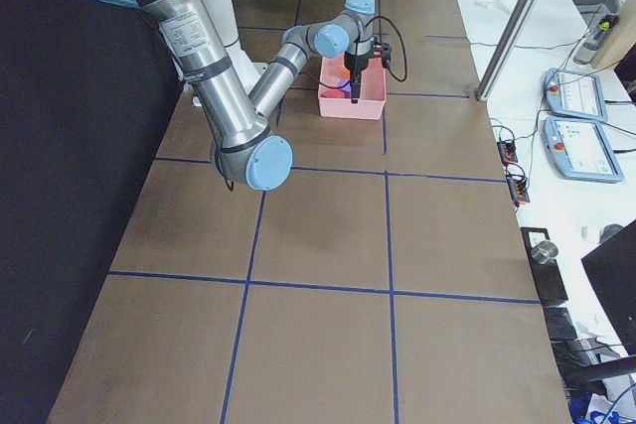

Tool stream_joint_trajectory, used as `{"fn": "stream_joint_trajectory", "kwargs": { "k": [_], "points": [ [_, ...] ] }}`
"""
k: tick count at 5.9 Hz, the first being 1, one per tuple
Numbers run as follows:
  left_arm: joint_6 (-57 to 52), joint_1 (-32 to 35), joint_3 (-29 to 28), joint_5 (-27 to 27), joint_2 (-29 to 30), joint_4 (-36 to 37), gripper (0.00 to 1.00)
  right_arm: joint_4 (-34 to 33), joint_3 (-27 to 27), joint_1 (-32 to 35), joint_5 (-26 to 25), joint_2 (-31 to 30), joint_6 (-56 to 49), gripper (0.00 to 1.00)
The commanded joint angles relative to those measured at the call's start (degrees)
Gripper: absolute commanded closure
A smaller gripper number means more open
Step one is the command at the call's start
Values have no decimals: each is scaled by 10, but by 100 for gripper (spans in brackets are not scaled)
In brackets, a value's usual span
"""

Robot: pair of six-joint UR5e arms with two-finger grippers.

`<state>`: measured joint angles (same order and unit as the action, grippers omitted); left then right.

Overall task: Place blocks into pink bin with both arms
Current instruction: 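Place the yellow cube in the bin while the right arm withdraws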

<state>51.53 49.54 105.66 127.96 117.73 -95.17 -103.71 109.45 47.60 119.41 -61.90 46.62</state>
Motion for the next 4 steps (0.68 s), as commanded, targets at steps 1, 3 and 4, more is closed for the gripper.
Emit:
{"fn": "stream_joint_trajectory", "kwargs": {
  "k": [1,3,4],
  "points": [
    [113,-111,-35,-88,91,27,61,0,0,71,40,-54,-146,0],
    [182,-159,-145,-134,207,22,53,2,2,115,57,-102,-244,0],
    [187,-176,-164,-164,224,21,3,22,8,127,70,-123,-257,0]
  ]
}}
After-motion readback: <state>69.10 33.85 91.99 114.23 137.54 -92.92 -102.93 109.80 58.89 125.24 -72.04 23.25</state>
